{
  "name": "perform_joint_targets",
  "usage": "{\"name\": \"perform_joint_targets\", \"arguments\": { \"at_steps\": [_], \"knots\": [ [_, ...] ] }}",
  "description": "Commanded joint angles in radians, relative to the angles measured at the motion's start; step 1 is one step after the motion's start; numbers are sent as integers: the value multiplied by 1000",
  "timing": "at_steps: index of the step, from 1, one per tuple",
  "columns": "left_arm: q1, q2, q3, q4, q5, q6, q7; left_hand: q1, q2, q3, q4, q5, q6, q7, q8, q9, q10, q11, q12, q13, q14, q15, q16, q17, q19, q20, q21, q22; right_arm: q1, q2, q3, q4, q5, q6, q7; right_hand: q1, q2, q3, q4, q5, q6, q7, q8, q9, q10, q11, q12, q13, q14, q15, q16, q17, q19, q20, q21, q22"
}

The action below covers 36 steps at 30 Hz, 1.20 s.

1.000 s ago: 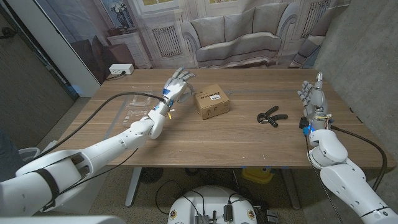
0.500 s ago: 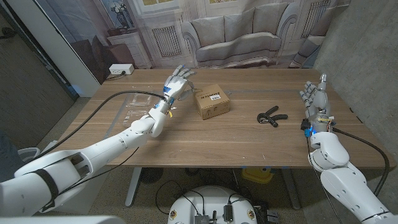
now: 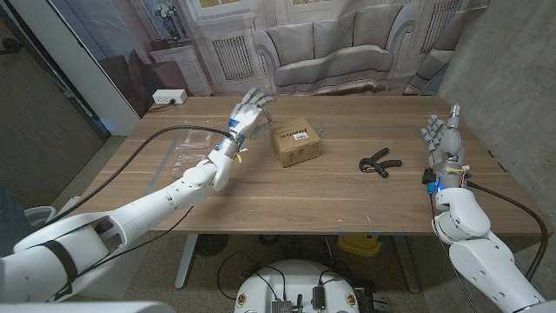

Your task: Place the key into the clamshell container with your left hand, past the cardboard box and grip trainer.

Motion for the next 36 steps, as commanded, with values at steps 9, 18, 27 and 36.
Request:
{"name": "perform_joint_targets", "arguments": {
  "at_steps": [9,18,27,36],
  "knots": [
    [153,98,-125,-260,-16,99,-120,2,-1,1,5,4,12,-3,-1,6,7,-4,-10,3,2,-140,-9,2,-1,-2,2,2,-3,-18,12,-7,9,-19,32,-3,4,-8,0,9,10,2,4,5,10,0,7,2,11,3,6,2,9,3,-5,5],
    [226,139,-186,-353,-33,131,-177,-1,-3,0,9,4,13,-10,-2,6,2,-4,-15,3,-5,-139,-12,2,-9,-3,-1,1,-5,-30,12,-14,12,-30,45,-3,5,-9,-1,9,10,1,5,5,12,1,7,2,11,3,5,2,10,3,-6,5],
    [284,175,-249,-413,-61,147,-222,-2,-5,-1,13,4,13,-15,-2,6,0,-4,-16,3,-4,-142,-12,2,-9,-4,-1,1,-3,-39,14,-19,18,-41,53,-3,6,-10,-1,10,11,3,5,5,12,-1,7,2,11,4,5,2,9,4,-6,5],
    [321,179,-296,-432,-96,149,-223,-4,-5,-2,16,4,14,-17,-2,7,0,-4,-17,3,-2,-145,-11,2,-7,-6,-1,1,0,-40,19,-18,15,-40,54,-3,6,-11,-1,10,11,3,5,5,13,0,7,2,11,5,5,2,10,3,-7,5]
  ]
}}
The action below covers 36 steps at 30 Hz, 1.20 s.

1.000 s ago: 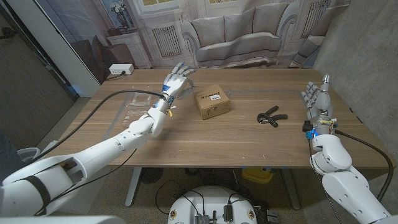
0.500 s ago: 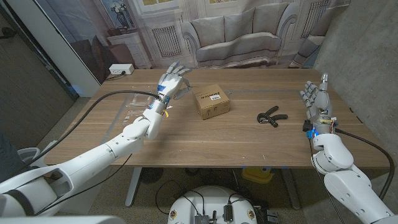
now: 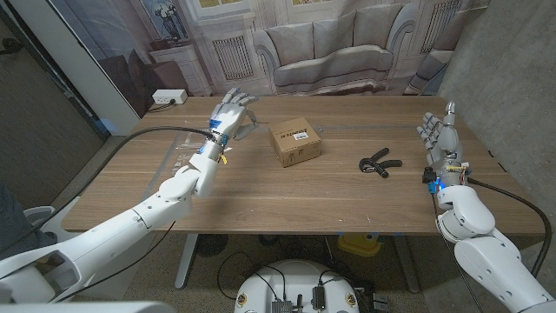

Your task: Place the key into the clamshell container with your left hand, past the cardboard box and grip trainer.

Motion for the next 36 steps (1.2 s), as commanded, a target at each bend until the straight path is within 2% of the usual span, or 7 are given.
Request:
{"name": "perform_joint_targets", "arguments": {
  "at_steps": [1,5,14,19,24,28,36],
  "knots": [
    [89,30,-90,-72,-45,21,-14,-3,-5,-2,8,5,4,-6,-2,2,-3,-1,0,3,-1,-145,-4,2,-4,-3,-1,2,1,-5,9,-1,5,-6,9,1,2,-9,1,2,12,3,5,5,13,1,7,2,7,-1,5,2,10,3,0,5],
    [134,35,-116,-94,-68,39,-2,-3,-4,-1,9,5,4,-6,-2,2,-1,-1,0,3,0,-146,-3,2,-3,-3,-1,2,1,-11,13,2,16,-20,14,1,2,-9,1,2,12,3,5,5,12,-1,7,3,6,-1,5,2,10,3,0,5],
    [238,104,-185,-166,-96,61,2,-3,-5,-1,11,5,5,-5,-2,3,5,-1,1,4,3,-148,-3,2,-2,-5,-1,2,8,-27,-8,-23,5,-51,10,1,3,-11,1,2,11,3,5,5,14,1,8,3,7,1,5,2,11,3,-1,5],
    [314,152,-256,-219,-130,74,18,-2,-6,-1,12,5,6,-8,-2,3,6,-1,1,4,4,-148,-3,2,-2,-6,-1,2,16,-24,-21,-29,-13,-52,-3,0,3,-11,1,3,12,3,5,5,14,-1,7,3,7,2,5,2,11,3,-1,5],
    [369,179,-315,-244,-164,79,26,-2,-6,-1,13,5,5,-7,-3,3,6,-1,0,4,2,-148,-4,2,-2,-4,-1,2,26,-12,-40,-31,-27,-46,-16,0,4,-12,1,3,12,3,5,5,15,0,8,3,7,1,5,2,11,3,-1,5],
    [390,180,-345,-245,-189,75,29,-2,-6,-1,14,5,6,-7,-2,3,7,-1,0,4,2,-148,-4,2,-2,-4,-1,2,29,-5,-48,-28,-33,-38,-22,0,4,-12,1,3,12,4,5,5,15,1,8,3,7,0,5,2,11,3,-1,5],
    [394,162,-365,-213,-211,74,40,-2,-6,-1,16,4,5,-8,-3,3,7,-1,-1,4,4,-149,-4,2,-1,-5,-1,2,14,1,-44,-35,-44,-33,-41,0,5,-13,1,3,15,5,6,5,16,-3,8,3,7,0,5,2,11,4,-2,5]
  ]
}}
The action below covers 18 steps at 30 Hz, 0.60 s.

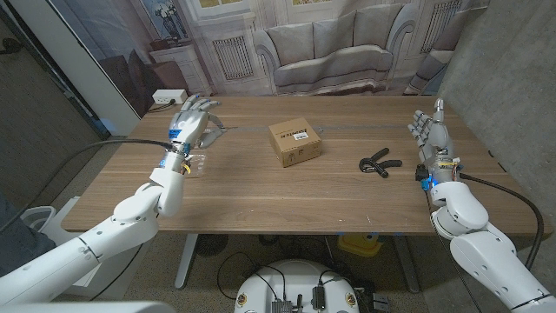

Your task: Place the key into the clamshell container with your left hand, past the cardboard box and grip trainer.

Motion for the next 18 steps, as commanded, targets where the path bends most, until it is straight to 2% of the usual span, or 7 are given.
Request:
{"name": "perform_joint_targets", "arguments": {
  "at_steps": [1,9,18],
  "knots": [
    [58,3,-75,10,-49,2,20,2,-2,1,7,4,5,-8,-3,3,7,-1,-1,4,4,-149,-4,2,0,-6,0,3,-11,13,-7,-10,-22,11,-29,0,5,-5,1,3,10,0,6,5,6,-2,8,3,8,-1,5,2,8,0,-2,5],
    [73,-7,-90,18,-65,15,29,3,-3,1,8,4,2,-7,-4,3,9,-1,-1,4,6,-149,-3,2,2,-4,0,3,-31,14,10,-23,-21,9,-37,0,6,-6,1,3,14,0,7,5,6,-11,7,3,8,-3,5,2,6,0,-3,5],
    [124,14,-130,7,-81,38,40,4,-3,2,10,4,2,-8,-4,4,11,-1,0,4,9,-150,-3,2,3,-6,0,3,-45,18,20,-34,-21,5,-42,1,7,-7,0,3,18,-2,8,5,10,-13,9,3,10,-4,6,2,7,0,-3,5]
  ]
}}
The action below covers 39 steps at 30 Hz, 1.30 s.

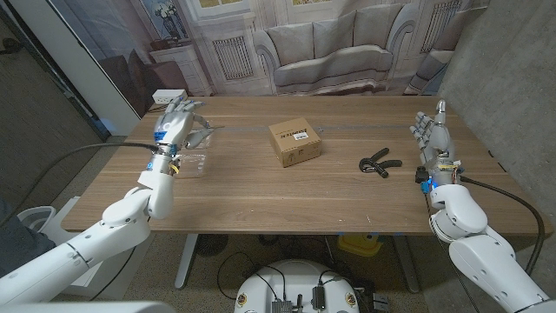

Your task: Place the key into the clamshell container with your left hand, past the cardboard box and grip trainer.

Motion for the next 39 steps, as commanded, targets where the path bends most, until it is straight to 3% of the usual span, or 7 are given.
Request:
{"name": "perform_joint_targets", "arguments": {
  "at_steps": [1,39],
  "knots": [
    [62,15,-53,-4,-28,23,19,4,-3,-3,6,4,5,-4,-4,4,11,-1,-1,5,10,-150,-3,2,4,-7,0,3,-20,7,13,-16,-4,-3,-10,1,7,-7,0,4,7,-1,3,5,5,-8,9,3,6,0,5,2,7,0,-3,5],
    [180,40,-164,45,-88,46,81,12,-5,0,9,2,13,0,-1,4,15,-1,-2,5,11,-153,-5,2,7,-11,0,2,-38,20,4,-50,-19,-29,-37,4,11,-9,-2,4,12,-4,3,5,11,-7,10,3,11,-7,5,1,11,-3,-3,5]
  ]
}}
